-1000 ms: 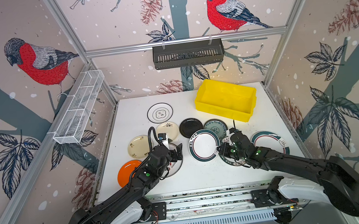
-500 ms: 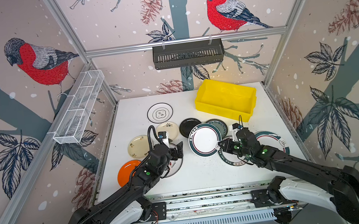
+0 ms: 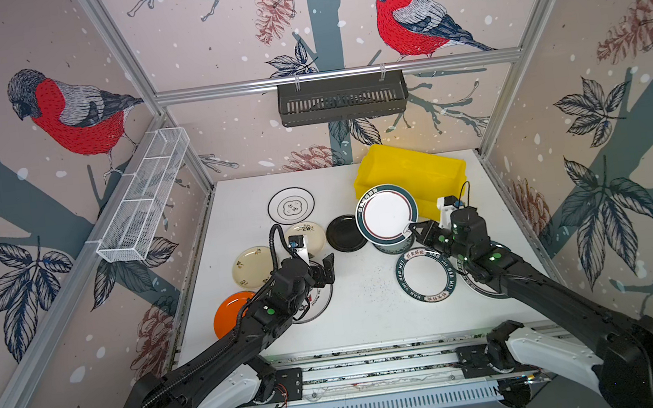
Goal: Place the plates into the plastic bin on the countertop
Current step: 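Carry the plate over the yellow bin and release it inside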
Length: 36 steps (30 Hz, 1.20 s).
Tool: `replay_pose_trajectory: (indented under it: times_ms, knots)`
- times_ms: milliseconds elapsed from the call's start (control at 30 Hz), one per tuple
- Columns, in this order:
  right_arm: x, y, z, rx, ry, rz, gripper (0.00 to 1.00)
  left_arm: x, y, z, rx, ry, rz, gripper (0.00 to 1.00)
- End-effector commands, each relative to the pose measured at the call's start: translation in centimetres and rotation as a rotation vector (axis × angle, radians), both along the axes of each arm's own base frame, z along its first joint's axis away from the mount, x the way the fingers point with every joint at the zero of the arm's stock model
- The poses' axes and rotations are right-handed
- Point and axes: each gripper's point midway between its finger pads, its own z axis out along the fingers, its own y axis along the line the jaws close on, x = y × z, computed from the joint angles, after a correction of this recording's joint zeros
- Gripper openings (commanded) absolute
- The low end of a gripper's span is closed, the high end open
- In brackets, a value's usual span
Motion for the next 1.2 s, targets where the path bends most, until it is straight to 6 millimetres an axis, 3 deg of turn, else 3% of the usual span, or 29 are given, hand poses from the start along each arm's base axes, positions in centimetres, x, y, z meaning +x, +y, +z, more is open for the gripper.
replay_pose_trajectory:
  times_ms: [0,167,333,633,833,1167]
  knots:
    - [2.7,-1.0,3.0,0.031,-0.085,-0.041,0.00,0.6,-0.1,1.3,-0.002,-0.046,0.011,0.97]
    - [7.2,-2.8,3.9,0.005,-0.076,-0.093,0.00,1.2,-0.5,2.0,0.019,-0.061,0.003,0.97]
    - [12.7,-4.1,3.3,-0.060,-0.042,-0.131,0.00,1.4,-0.7,2.0,0.033,-0.059,0.000,0.97]
    - [20.3,-6.0,-2.1,-0.120,0.035,-0.151,0.00,1.5,-0.4,1.0,0.049,-0.044,0.014,0.97]
    - [23.8,-5.5,-5.1,-0.126,0.047,-0.135,0.00,1.6,-0.7,0.7,0.059,-0.030,0.008,0.97]
    - [26.8,-4.9,-8.9,-0.175,0.151,-0.118,0.00,1.4,0.2,0.5,0.067,-0.024,0.041,0.97]
